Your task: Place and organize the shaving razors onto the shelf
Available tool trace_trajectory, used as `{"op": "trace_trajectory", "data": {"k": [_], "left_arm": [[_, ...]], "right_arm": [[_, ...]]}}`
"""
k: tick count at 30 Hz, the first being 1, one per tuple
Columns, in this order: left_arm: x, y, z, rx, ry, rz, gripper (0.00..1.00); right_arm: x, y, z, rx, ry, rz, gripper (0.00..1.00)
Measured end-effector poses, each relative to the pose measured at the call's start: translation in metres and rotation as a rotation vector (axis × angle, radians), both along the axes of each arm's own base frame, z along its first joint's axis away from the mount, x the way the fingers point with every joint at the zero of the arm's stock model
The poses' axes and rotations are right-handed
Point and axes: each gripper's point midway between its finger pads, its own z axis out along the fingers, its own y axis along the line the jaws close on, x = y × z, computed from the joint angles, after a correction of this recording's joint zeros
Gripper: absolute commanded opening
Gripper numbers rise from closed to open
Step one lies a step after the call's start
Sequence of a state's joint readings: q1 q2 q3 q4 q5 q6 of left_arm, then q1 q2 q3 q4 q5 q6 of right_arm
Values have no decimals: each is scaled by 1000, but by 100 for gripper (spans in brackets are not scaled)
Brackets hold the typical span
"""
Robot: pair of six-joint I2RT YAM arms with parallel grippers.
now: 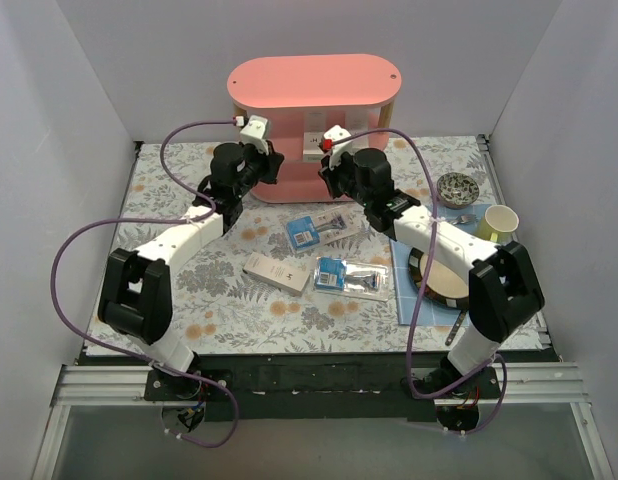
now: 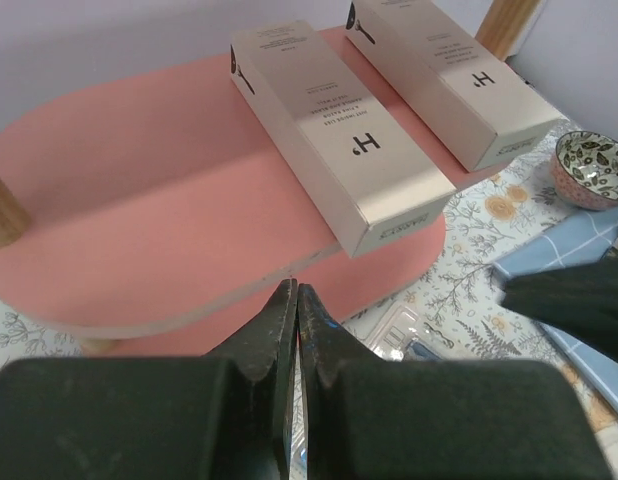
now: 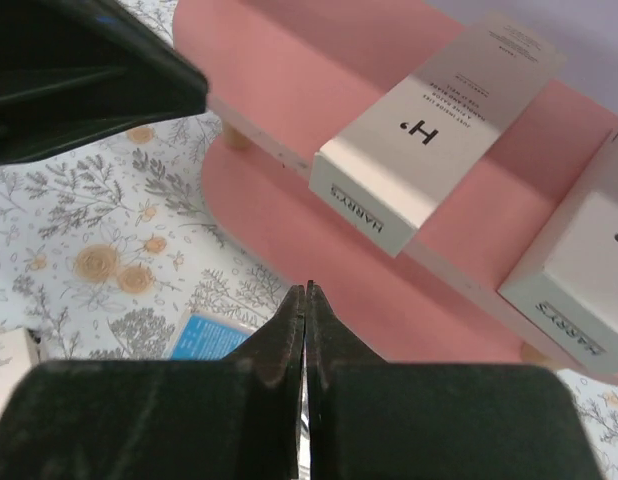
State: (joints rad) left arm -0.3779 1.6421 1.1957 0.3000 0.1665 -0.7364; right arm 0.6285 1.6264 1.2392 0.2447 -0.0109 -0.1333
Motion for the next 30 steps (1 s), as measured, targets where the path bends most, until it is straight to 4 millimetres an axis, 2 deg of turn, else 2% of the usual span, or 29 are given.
{"op": "trace_trajectory", "data": {"k": [4, 8, 13, 16, 19, 25, 26, 27, 28, 29, 30], "left_arm": [[-24, 11, 11, 18, -30, 0, 0], [-56, 27, 35, 33, -90, 7, 0], [-88, 47, 68, 54, -165, 34, 0], [-103, 58, 78, 67, -193, 57, 1], [-112, 66, 72, 84, -181, 76, 1], [-114, 71, 56, 115, -126, 89, 3], [-115, 71, 54, 119, -122, 89, 5], [-115, 72, 53, 123, -118, 91, 16], [-115, 73, 53, 126, -114, 97, 22], [-115, 75, 52, 131, -112, 106, 26], [-115, 78, 51, 130, -106, 125, 35]], "right_arm": [[22, 10, -7, -4, -8, -26, 1], [39, 15, -15, -10, -7, -57, 1], [60, 12, -19, -8, -8, -98, 1], [68, 8, -21, -9, -8, -118, 1], [74, 8, -20, -7, -11, -123, 1], [78, 14, -22, 0, -7, -110, 1], [77, 15, -21, 1, -6, -103, 1], [76, 17, -21, 3, -6, -97, 1], [74, 18, -21, 3, -5, -90, 1], [69, 19, -22, 0, -1, -82, 15], [61, 20, -26, -11, 11, -70, 26]]}}
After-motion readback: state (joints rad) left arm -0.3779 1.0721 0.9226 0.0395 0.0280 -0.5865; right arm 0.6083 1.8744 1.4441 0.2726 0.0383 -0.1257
